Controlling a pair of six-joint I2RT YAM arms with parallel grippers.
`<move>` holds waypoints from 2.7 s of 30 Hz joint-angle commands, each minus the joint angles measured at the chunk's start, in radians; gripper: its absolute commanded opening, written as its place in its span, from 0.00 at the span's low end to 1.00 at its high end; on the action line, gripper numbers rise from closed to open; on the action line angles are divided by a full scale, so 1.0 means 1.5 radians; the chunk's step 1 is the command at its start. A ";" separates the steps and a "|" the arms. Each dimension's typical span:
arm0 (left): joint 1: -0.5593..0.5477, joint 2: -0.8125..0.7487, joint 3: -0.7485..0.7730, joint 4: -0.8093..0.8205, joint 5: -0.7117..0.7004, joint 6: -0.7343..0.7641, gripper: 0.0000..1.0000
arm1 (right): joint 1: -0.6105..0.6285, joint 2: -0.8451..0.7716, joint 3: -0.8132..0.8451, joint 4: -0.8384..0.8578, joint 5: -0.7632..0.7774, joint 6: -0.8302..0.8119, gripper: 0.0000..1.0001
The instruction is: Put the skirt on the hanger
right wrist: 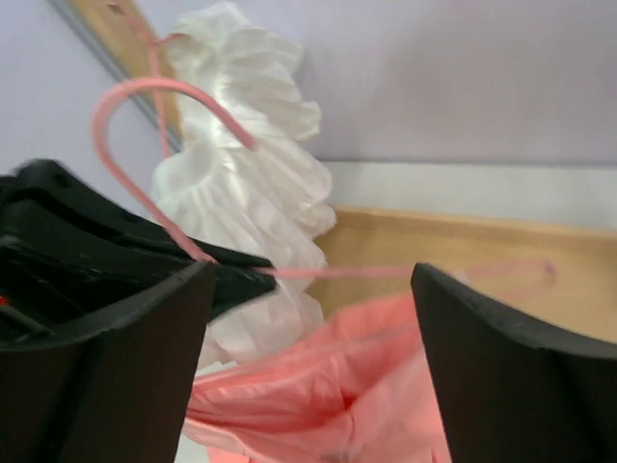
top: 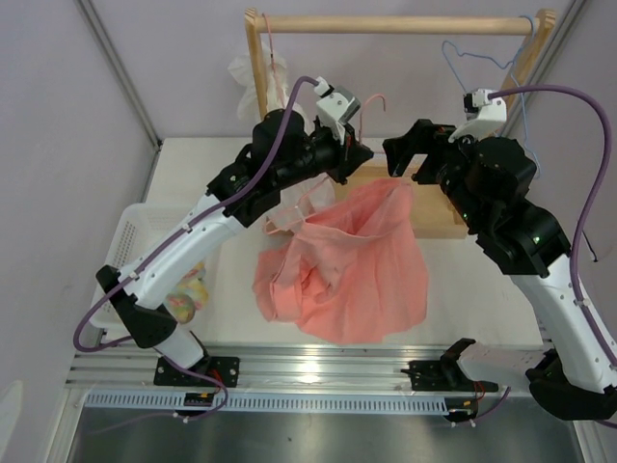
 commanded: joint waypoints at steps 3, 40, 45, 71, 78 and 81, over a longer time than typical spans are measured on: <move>-0.048 0.000 0.137 0.024 -0.254 -0.050 0.00 | -0.008 -0.021 0.027 -0.071 0.202 0.052 0.95; 0.114 0.294 0.463 0.191 -0.322 -0.059 0.00 | -0.063 -0.113 -0.062 -0.073 0.207 0.098 0.96; 0.118 0.309 0.451 0.160 -0.314 -0.087 0.00 | -0.063 -0.121 -0.072 -0.067 0.202 0.097 0.96; 0.095 0.072 0.202 0.085 -0.179 -0.078 0.61 | -0.067 -0.163 -0.152 -0.057 0.185 0.084 0.99; 0.091 -0.099 0.058 0.020 -0.151 -0.078 0.71 | -0.083 -0.153 -0.179 -0.073 0.121 0.075 1.00; 0.090 -0.236 -0.100 0.034 -0.170 -0.103 0.71 | -0.089 -0.167 -0.215 -0.065 0.084 0.077 0.99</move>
